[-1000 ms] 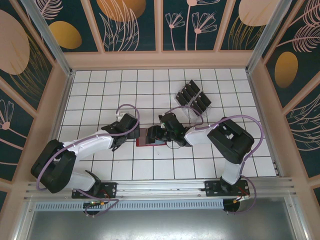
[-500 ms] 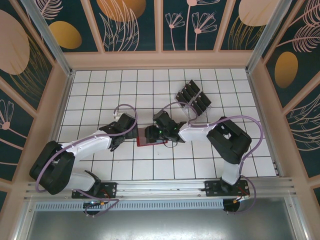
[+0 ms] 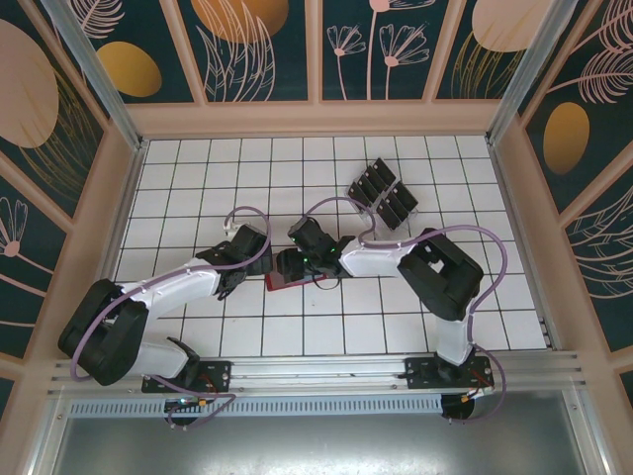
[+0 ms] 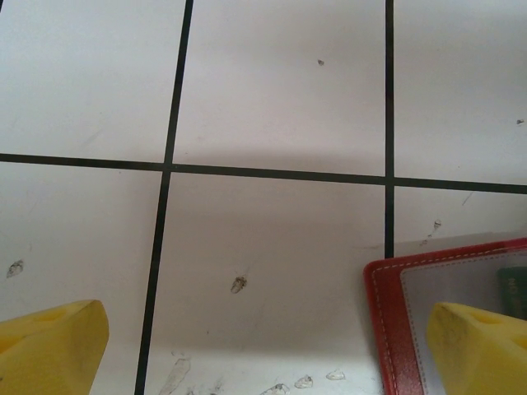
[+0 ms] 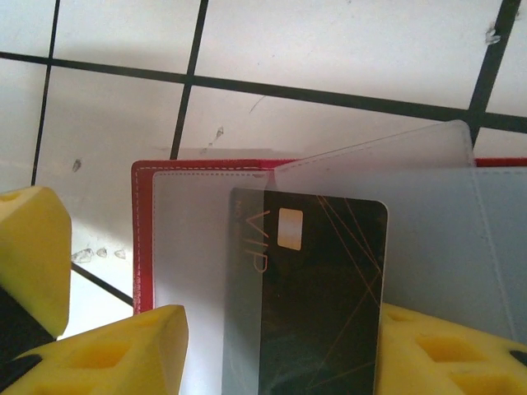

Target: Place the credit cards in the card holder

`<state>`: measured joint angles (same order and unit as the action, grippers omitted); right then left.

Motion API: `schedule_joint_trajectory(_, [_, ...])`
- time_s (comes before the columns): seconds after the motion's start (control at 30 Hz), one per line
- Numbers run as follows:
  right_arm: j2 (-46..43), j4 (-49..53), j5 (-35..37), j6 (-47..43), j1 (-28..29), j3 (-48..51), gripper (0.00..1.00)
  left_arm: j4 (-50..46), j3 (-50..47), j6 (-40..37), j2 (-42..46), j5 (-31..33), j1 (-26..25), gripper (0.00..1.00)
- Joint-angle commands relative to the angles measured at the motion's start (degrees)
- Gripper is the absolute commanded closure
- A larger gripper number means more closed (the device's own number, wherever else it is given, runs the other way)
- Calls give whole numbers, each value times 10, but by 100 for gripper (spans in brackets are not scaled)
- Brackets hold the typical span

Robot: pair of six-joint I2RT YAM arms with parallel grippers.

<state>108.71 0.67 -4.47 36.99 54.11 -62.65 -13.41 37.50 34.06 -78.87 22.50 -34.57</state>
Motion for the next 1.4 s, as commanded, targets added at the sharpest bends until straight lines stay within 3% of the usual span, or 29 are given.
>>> schedule_joint_trajectory(0.0, [-10,28,13,-17,4,-9,43,9,-2,-8,12,-3,5,1])
schedule_joint_trajectory(0.37, [-97,20,33,-6,-23,42,44,6,-2,-8,8,-1,7,2])
schedule_joint_trajectory(0.73, [-51,-10,-2,-18,-33,29,61,-11,-1,-4,-39,25,9,1])
schedule_joint_trajectory(1.37, [-8,-39,-37,-7,-37,26,71,12,-9,0,-84,9,8,2])
